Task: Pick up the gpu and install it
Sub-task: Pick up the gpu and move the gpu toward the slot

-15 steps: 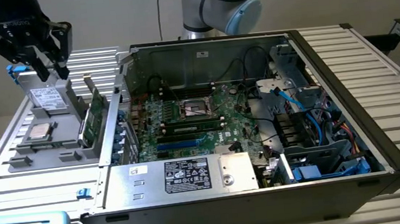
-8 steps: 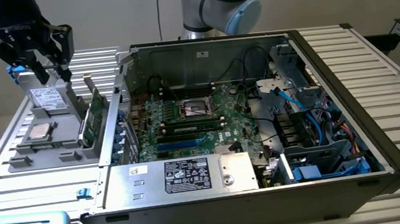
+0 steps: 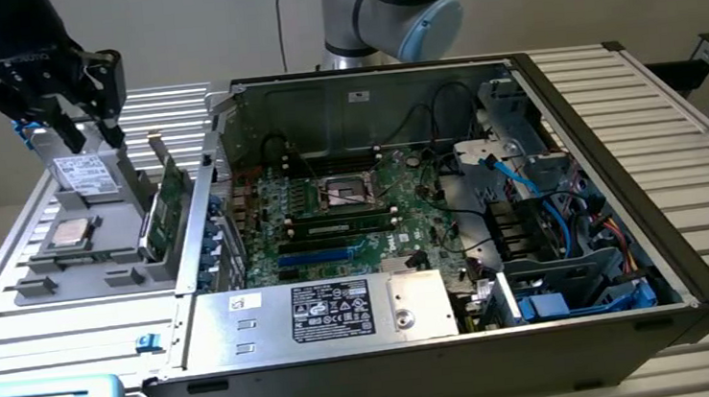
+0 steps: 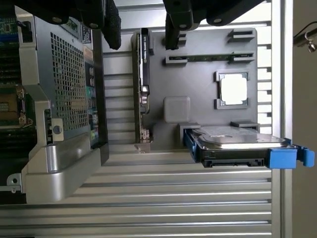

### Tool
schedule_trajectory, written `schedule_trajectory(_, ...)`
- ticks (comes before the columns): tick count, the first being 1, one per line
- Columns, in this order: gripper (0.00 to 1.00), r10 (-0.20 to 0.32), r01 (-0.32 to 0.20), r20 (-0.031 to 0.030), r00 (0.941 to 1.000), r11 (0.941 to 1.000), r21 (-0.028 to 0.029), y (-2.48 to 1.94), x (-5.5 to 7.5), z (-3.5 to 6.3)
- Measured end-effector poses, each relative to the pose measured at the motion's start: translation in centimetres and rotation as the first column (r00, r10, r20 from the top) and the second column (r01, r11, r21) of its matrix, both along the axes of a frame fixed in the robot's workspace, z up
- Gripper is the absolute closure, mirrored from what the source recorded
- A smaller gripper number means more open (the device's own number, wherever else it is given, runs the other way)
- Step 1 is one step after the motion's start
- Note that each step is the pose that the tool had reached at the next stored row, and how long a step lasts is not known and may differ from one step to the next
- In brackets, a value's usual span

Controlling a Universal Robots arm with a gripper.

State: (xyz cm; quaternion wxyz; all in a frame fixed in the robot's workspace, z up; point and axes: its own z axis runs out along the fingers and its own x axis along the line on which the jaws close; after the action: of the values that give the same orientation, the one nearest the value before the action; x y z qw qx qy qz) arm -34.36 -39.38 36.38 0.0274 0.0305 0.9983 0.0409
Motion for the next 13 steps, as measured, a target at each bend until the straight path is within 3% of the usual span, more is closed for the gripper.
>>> schedule_trajectory(1, 0.51, 0.000, 0.000, 0.0029, 1.0000, 1.0000, 0.0067, -0.02, 0.0, -0.08)
schedule_trajectory(3, 0.51, 0.000, 0.000, 0.0065, 1.0000, 0.9999, 0.0137, -0.03, 0.0, -0.32)
schedule_trajectory(13, 0.51, 0.000, 0.000, 0.0081, 1.0000, 0.9999, 0.0149, -0.03, 0.0, -2.13)
